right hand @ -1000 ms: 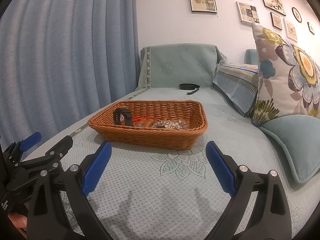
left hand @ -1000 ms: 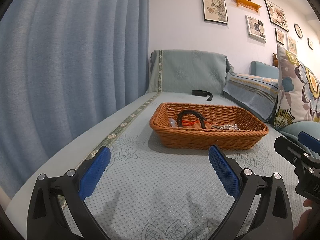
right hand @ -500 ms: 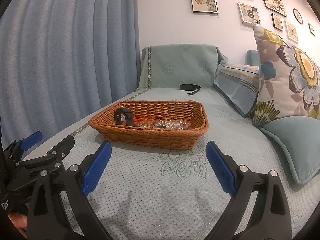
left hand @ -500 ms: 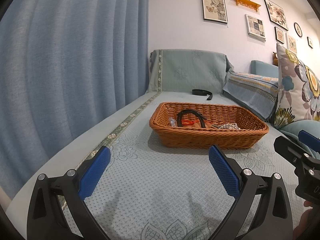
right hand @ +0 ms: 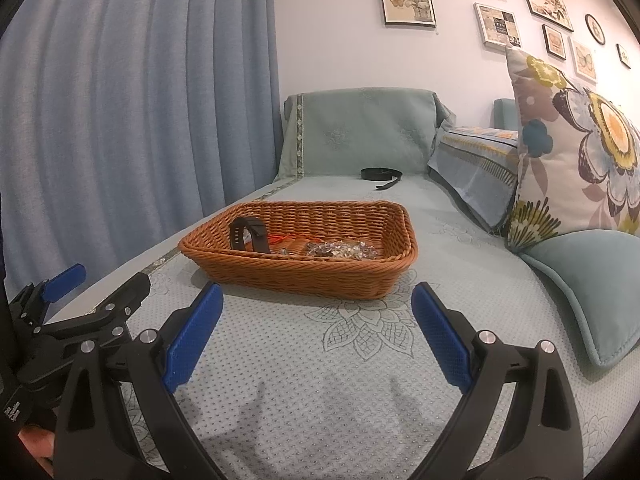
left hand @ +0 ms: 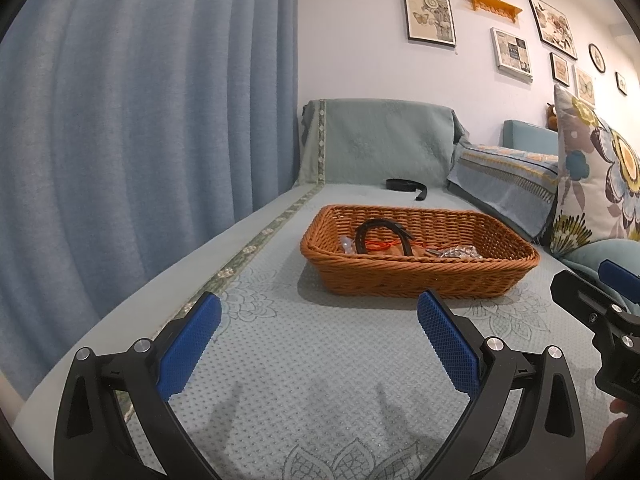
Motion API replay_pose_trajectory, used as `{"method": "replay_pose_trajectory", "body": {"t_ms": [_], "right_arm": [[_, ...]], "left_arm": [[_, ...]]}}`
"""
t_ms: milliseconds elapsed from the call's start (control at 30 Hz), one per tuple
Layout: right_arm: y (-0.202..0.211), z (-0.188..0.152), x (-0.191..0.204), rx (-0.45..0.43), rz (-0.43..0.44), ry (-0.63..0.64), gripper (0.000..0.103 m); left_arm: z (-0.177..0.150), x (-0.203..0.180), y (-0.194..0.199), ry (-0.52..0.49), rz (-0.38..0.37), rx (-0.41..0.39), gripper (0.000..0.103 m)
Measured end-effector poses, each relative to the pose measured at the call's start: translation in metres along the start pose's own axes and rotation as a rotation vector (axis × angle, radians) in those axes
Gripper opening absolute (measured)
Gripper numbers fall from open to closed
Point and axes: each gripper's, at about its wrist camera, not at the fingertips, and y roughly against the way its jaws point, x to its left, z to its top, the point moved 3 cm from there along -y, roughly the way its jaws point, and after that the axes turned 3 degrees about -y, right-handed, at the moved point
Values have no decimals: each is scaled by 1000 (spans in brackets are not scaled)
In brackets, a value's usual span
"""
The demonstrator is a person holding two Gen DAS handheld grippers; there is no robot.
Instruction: Organize jewelry
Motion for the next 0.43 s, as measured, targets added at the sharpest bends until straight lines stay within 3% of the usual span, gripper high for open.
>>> {"method": "replay_pose_trajectory", "body": {"t_ms": [433], "right_arm": [[0, 0, 1, 3, 4, 1, 91]], "left_arm": [[3, 6, -4, 16, -4, 16, 95]]}}
